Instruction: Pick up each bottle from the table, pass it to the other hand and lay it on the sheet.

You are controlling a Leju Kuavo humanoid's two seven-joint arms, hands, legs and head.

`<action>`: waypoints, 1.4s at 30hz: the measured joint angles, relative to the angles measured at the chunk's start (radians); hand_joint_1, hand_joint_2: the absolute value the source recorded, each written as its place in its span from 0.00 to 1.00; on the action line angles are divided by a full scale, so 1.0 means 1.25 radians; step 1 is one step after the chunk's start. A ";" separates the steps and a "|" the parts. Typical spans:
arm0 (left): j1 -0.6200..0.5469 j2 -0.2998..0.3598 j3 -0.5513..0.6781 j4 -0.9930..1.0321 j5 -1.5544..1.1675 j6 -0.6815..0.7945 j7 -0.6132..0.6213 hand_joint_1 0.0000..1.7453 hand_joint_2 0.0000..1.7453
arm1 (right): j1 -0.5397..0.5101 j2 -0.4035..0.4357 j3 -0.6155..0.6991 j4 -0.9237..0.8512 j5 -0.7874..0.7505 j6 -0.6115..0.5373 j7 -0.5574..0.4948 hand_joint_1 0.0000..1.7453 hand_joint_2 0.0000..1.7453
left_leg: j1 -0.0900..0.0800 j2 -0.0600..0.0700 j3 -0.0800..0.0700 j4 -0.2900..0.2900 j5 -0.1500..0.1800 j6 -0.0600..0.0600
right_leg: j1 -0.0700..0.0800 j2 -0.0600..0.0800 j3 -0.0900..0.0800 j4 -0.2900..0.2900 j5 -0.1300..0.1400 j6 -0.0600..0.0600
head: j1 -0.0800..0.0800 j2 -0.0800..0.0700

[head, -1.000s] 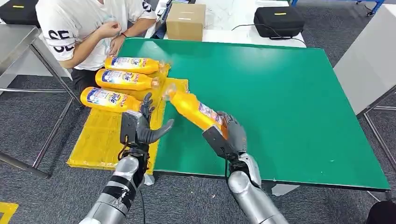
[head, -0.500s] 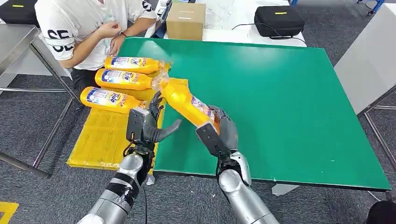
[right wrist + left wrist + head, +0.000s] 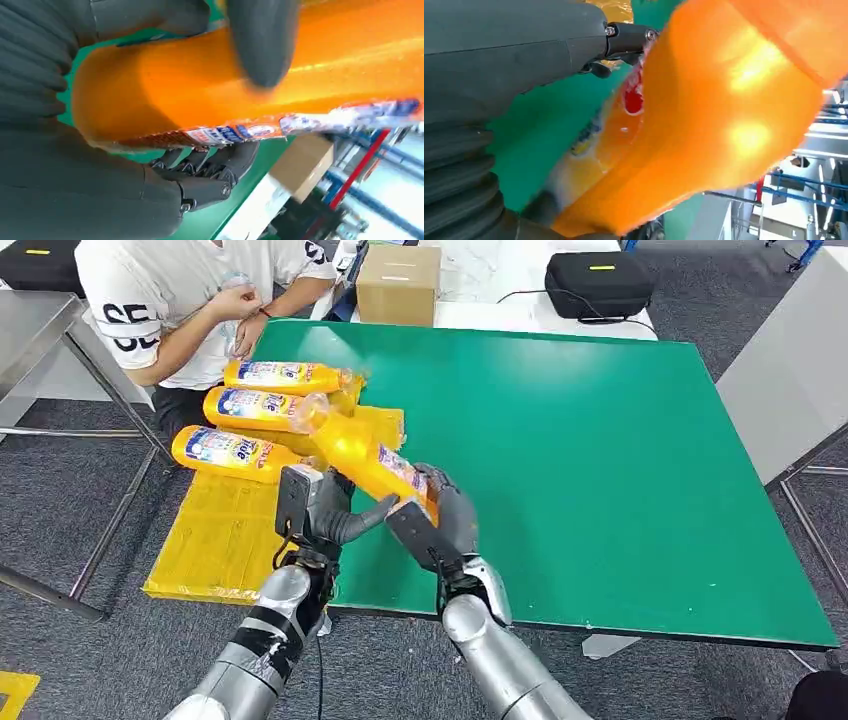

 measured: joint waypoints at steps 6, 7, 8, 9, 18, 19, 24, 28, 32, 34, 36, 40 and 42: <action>-0.004 0.000 -0.010 0.000 0.016 0.009 -0.002 0.00 1.00 | -0.001 0.017 0.031 0.035 -0.030 0.001 -0.009 1.00 1.00 | 0.000 0.000 0.000 0.000 0.000 0.000 | 0.000 0.000 0.000 0.000 0.000 0.000 | 0.000 0.000; -0.004 0.000 -0.011 0.000 0.016 0.010 -0.002 0.00 1.00 | -0.001 0.017 0.035 0.040 -0.031 0.001 -0.009 1.00 1.00 | 0.000 0.000 0.000 0.000 0.000 0.000 | 0.000 0.000 0.000 0.000 0.000 0.000 | 0.000 0.000; -0.004 0.000 -0.013 0.000 0.017 0.010 -0.002 0.00 1.00 | -0.001 0.018 0.038 0.043 -0.034 0.001 -0.009 1.00 1.00 | 0.000 0.000 -0.001 0.000 0.000 0.000 | 0.000 0.000 0.000 0.000 0.000 0.000 | 0.000 0.000; -0.004 0.000 -0.014 0.000 0.018 0.010 -0.002 0.14 1.00 | -0.001 0.018 0.039 0.046 -0.035 0.001 -0.009 0.36 1.00 | 0.000 0.000 -0.001 0.000 0.000 0.000 | 0.000 0.000 0.000 0.000 0.000 0.000 | 0.000 0.000; -0.003 0.000 -0.010 0.000 0.053 0.004 -0.007 1.00 1.00 | -0.009 0.017 0.066 0.077 -0.010 0.006 0.018 0.00 1.00 | 0.000 -0.001 -0.001 0.000 0.000 0.000 | 0.000 0.000 -0.001 0.000 0.000 0.000 | 0.000 0.000; -0.003 0.000 -0.010 0.000 0.055 0.003 -0.007 1.00 1.00 | -0.010 0.017 0.067 0.080 -0.010 0.005 0.019 0.00 1.00 | 0.000 0.000 -0.001 0.000 0.000 0.000 | 0.000 0.000 -0.001 0.000 0.000 0.000 | 0.000 0.000; -0.002 0.000 -0.008 0.000 0.056 0.002 -0.008 1.00 1.00 | -0.010 0.017 0.072 0.087 -0.012 0.001 0.019 0.00 1.00 | 0.000 0.000 -0.001 0.000 0.000 0.000 | 0.000 0.000 -0.001 0.000 0.000 0.000 | 0.000 0.000; 0.000 0.000 -0.006 -0.002 0.054 0.012 -0.024 1.00 1.00 | -0.010 0.015 0.071 0.088 -0.040 -0.007 0.015 0.00 1.00 | 0.000 0.000 -0.001 0.000 0.000 0.000 | 0.000 0.000 -0.001 0.000 0.000 0.000 | 0.000 0.000; 0.002 0.006 -0.003 -0.013 0.041 0.026 -0.033 1.00 1.00 | -0.006 0.009 0.055 0.079 -0.073 -0.018 0.001 0.00 1.00 | 0.000 0.000 -0.001 0.000 0.000 0.000 | 0.000 0.000 -0.001 0.000 0.000 0.000 | 0.000 0.000; 0.001 0.012 -0.001 -0.014 0.009 0.052 -0.047 1.00 1.00 | 0.000 0.002 0.041 0.060 -0.086 -0.025 -0.009 0.00 1.00 | 0.000 0.000 -0.001 0.000 0.000 0.000 | 0.000 0.000 -0.001 0.000 0.000 0.000 | 0.000 0.000; -0.003 0.025 -0.001 -0.014 -0.052 0.090 -0.059 1.00 1.00 | 0.008 -0.004 0.027 0.038 -0.091 -0.038 -0.015 0.00 1.00 | 0.000 0.000 -0.001 0.000 0.000 0.000 | 0.000 0.000 -0.001 0.000 0.000 0.000 | 0.000 0.000; -0.036 0.071 0.000 -0.003 -0.223 0.169 -0.063 1.00 1.00 | 0.034 -0.017 -0.004 -0.027 -0.111 -0.041 -0.025 0.00 1.00 | 0.000 0.000 -0.001 0.000 0.000 0.000 | 0.000 0.000 -0.001 0.000 0.000 0.000 | 0.000 0.000; -0.052 0.089 0.008 0.008 -0.247 0.169 -0.067 1.00 1.00 | 0.044 -0.023 -0.014 -0.054 -0.115 -0.036 -0.025 0.00 1.00 | 0.000 0.000 -0.001 0.000 0.000 0.000 | 0.000 0.000 -0.001 0.000 0.000 0.000 | 0.000 0.000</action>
